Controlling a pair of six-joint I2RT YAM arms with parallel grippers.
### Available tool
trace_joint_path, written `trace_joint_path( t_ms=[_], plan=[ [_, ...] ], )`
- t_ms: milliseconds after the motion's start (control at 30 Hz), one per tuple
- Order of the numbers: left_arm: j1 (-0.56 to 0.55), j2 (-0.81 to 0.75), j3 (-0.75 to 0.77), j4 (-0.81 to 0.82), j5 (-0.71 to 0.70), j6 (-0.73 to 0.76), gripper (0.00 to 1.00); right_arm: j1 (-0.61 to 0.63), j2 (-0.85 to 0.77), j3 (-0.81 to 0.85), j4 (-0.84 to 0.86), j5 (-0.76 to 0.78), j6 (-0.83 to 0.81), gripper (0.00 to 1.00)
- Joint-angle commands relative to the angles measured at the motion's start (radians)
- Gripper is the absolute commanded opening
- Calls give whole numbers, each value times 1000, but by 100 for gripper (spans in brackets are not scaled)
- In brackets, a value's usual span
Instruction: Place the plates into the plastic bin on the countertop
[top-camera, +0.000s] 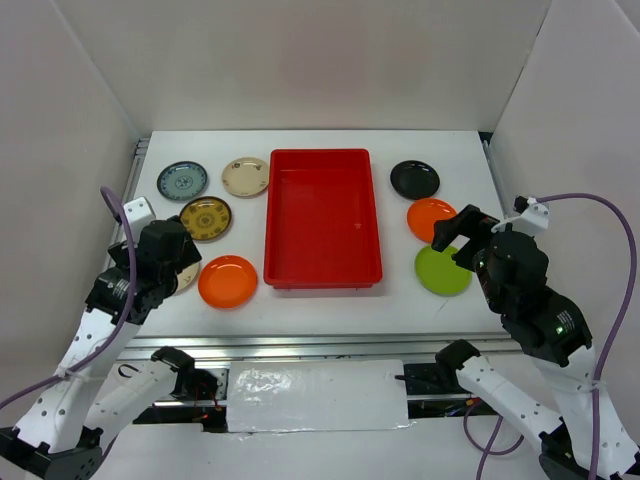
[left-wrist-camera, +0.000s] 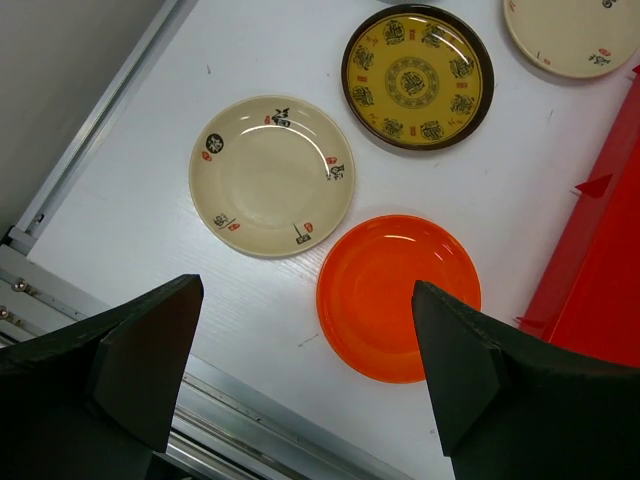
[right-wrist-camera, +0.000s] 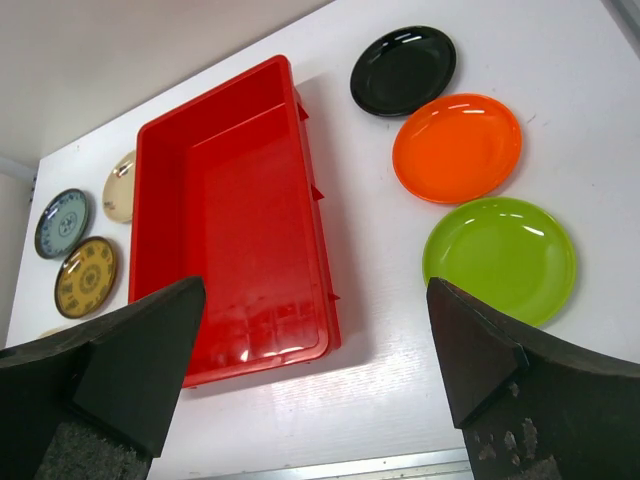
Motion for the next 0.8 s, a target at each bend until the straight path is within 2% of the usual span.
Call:
trace_joint_path(
  t_ms=[0, 233, 300, 467, 567, 700, 767],
  plan=[
    [-4, -24, 10, 31, 5, 5, 99, 0, 16, 16, -12, 29, 16, 100],
    [-4, -25, 6, 40, 28, 23, 99, -20, 44, -25, 27, -69, -10, 100],
    [-4, -13, 4, 55, 43, 38, 99, -73, 95, -39, 25, -119, 10, 100],
    [6, 51, 14, 43, 57, 48, 99, -299, 257, -156, 39, -240, 76, 100],
    [7, 88, 17, 38, 60, 51, 99, -528, 260, -295, 172, -342, 39, 100],
    [7, 114, 14, 44, 69, 60, 99, -699, 233, -420, 235, -427, 77, 100],
    [7, 130, 17, 43, 81, 69, 99, -747, 218, -501, 286, -496, 125, 100]
  ],
)
